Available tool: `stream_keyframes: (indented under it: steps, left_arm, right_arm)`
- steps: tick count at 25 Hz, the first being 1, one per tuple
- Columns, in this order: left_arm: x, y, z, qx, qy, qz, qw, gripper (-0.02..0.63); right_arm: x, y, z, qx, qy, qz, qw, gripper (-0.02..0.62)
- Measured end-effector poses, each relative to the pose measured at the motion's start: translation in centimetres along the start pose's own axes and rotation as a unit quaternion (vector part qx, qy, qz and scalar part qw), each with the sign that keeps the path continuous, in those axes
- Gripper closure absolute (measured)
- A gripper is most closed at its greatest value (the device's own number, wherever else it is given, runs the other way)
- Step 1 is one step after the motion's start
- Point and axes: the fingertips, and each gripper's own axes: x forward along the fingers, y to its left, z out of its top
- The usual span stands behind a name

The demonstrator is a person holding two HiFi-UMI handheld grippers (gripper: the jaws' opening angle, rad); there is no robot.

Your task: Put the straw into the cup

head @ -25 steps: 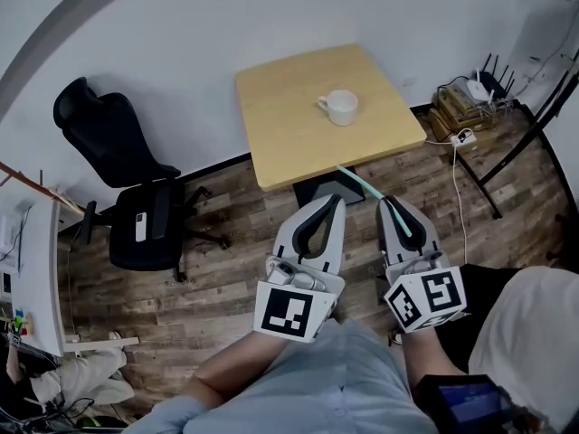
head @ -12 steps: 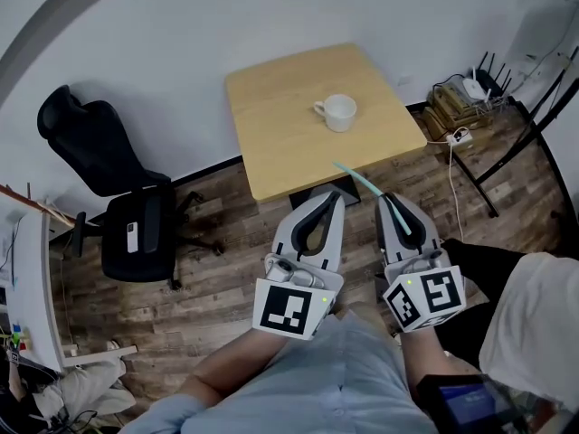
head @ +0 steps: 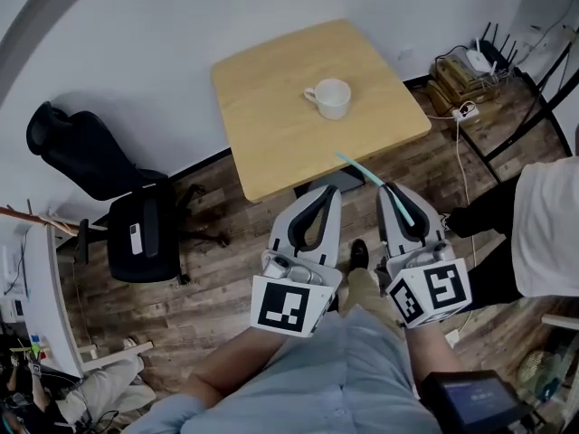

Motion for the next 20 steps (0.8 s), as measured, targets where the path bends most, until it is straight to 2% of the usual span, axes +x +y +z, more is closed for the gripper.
stream_keyframes:
  steps: [9,20]
  left_arm:
    - [7.1,1.1,-1.0,0.011,0.021,0.017,0.9996,0.609]
    - [14.0,0.8,0.9,0.053,0.016,0.043,0.9976,0.609]
  right_arm:
    - [4.9,-5.6,0.4,0.017,0.008,0.02,1.0,0.569]
    - [9.3,-11.0,4.5,0.019,-0.02,0.062,0.998,0.569]
